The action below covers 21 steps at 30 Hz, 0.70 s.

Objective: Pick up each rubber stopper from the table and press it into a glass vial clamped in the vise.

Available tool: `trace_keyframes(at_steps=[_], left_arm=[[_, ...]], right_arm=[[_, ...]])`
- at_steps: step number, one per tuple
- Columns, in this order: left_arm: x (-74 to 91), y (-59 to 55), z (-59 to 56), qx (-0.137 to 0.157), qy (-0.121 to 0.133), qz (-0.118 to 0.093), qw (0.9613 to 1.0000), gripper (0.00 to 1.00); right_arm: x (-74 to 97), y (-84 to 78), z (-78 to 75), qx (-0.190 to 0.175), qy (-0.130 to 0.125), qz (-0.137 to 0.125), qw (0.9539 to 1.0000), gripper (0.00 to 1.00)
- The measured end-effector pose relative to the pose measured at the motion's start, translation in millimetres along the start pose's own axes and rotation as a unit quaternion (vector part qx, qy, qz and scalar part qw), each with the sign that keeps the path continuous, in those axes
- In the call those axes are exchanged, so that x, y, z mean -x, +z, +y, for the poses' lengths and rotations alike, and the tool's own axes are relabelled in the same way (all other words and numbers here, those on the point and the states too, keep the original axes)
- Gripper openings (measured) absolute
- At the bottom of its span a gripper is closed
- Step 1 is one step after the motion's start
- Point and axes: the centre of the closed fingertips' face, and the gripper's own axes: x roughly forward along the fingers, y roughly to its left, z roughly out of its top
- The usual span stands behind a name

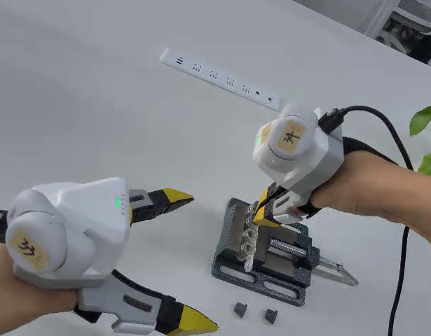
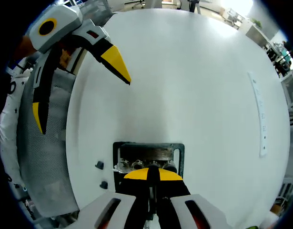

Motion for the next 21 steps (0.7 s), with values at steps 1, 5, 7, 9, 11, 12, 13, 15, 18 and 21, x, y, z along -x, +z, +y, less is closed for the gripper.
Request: trace_keyframes(at_steps=[1,5,7,9,11,12,13,15,18,21], left_arm=[[0.0,0.0,-0.1,0.0,0.0,0.0,1.0,0.93],[-0.4,1.2,-0.3,-0.002,0.0,0.002,1.0,0.93],[-0.5,3.6,-1.1,-0.004,0.0,0.002,1.0,0.93],[-0.5,6.3,-2.1,-0.006,0.001,0.0,1.0,0.93],[-0.7,8.1,-3.5,-0.01,0.001,0.002,0.9999,0.93],[-0.9,8.8,-4.0,-0.01,0.001,0.002,0.9999,0.93],[-0.6,9.0,-5.2,-0.011,0.001,0.004,0.9999,0.93],[-0.1,9.7,-7.6,-0.013,0.0,0.005,0.9999,0.93],[1.0,7.3,-10.5,-0.018,0.0,0.013,0.9997,0.93],[2.4,8.5,-11.9,-0.016,0.003,0.013,0.9998,0.93]], right_arm=[[0.1,-0.8,-0.5,0.001,-0.001,0.0,1.0,0.0],[-0.6,-0.3,-2.2,0.004,-0.002,-0.001,1.0,0.0],[-0.4,-1.6,-0.1,0.005,0.002,-0.004,1.0,0.0],[-0.3,-2.1,-0.5,0.007,0.0,-0.007,1.0,0.0],[0.5,-2.8,-0.2,0.008,-0.005,-0.008,0.9999,0.0],[0.9,-3.0,-0.9,0.005,-0.006,-0.01,0.9999,0.0],[1.3,-2.7,-2.4,-0.015,-0.003,-0.019,0.9997,0.0],[3.5,-2.3,-2.6,0.021,-0.011,-0.008,0.9997,0.0],[4.0,-3.9,-0.6,-0.026,-0.009,-0.017,0.9995,0.0],[4.6,-5.3,-1.2,-0.016,-0.01,-0.026,0.9995,0.01]])
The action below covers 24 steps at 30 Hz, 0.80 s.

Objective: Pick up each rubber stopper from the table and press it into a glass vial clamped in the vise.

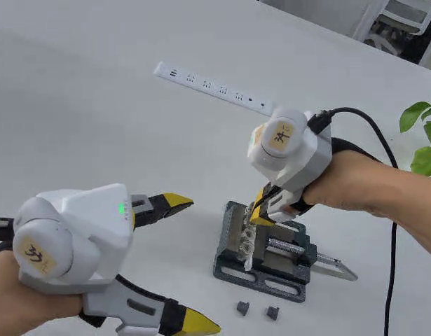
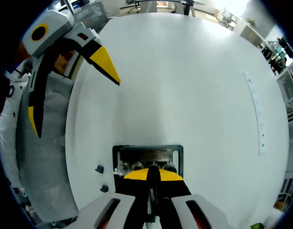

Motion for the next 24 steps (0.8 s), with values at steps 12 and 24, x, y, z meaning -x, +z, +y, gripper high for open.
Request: trace_keyframes(at_steps=[12,24], left_arm=[[-4.0,3.9,-7.9,-0.005,0.0,0.003,1.0,0.92],[-2.4,4.6,-10.1,-0.006,0.001,0.008,0.9999,0.92]], right_arm=[[0.4,-1.7,0.2,-0.012,-0.009,-0.029,0.9995,0.01],[1.8,-0.4,0.5,-0.018,-0.013,-0.045,0.9987,0.0]])
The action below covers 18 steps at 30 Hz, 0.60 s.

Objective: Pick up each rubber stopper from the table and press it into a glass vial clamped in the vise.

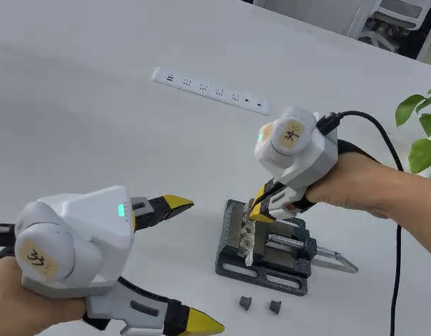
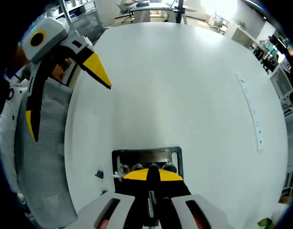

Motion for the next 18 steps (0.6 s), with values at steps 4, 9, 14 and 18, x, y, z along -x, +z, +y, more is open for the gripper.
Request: trace_keyframes(at_steps=[4,9,14,18], left_arm=[[0.0,0.2,-0.6,0.0,0.0,0.001,1.0,0.92],[-0.1,-0.9,-2.2,-0.001,-0.003,0.005,1.0,0.92],[-0.2,-1.5,-3.7,-0.004,-0.005,0.009,0.9999,0.92],[-0.9,-0.7,-5.1,-0.006,-0.007,0.012,0.9999,0.92]], right_arm=[[1.5,-0.5,-1.1,-0.001,-0.002,-0.005,1.0,0.01],[7.9,-0.9,-0.1,-0.003,-0.007,-0.012,0.9999,0.03],[14.2,-2.6,0.5,-0.01,-0.014,-0.025,0.9995,0.04],[22.0,-6.0,1.5,-0.015,-0.023,-0.038,0.9989,0.05]])
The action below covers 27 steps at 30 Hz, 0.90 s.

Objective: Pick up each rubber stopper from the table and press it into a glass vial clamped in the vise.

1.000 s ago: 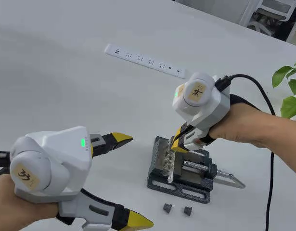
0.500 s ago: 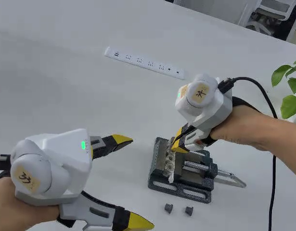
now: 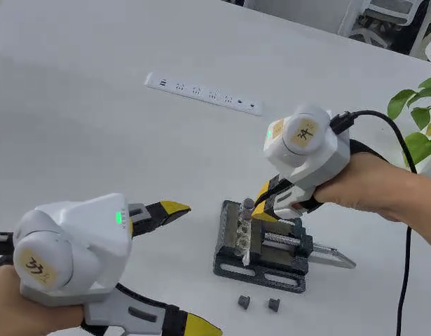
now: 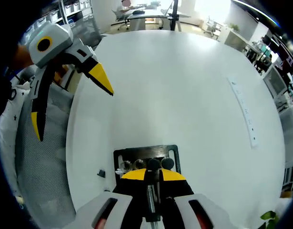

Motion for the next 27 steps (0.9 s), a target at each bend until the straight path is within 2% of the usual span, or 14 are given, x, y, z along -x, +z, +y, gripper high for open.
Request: trace_keyframes(at_steps=[13,16,27], left_arm=[[-3.2,-0.5,-2.8,-0.009,-0.004,0.013,0.9999,0.87],[-3.7,-2.0,-4.2,-0.014,-0.007,0.019,0.9997,0.85],[-6.8,-7.9,-7.7,-0.025,-0.015,0.039,0.9988,0.76]], right_arm=[[24.7,-4.1,3.5,-0.027,-0.026,-0.055,0.9977,0.11],[25.9,-8.2,6.2,-0.031,-0.034,-0.065,0.9968,0.13],[42.1,-19.0,14.6,-0.057,-0.054,-0.113,0.9905,0.2]])
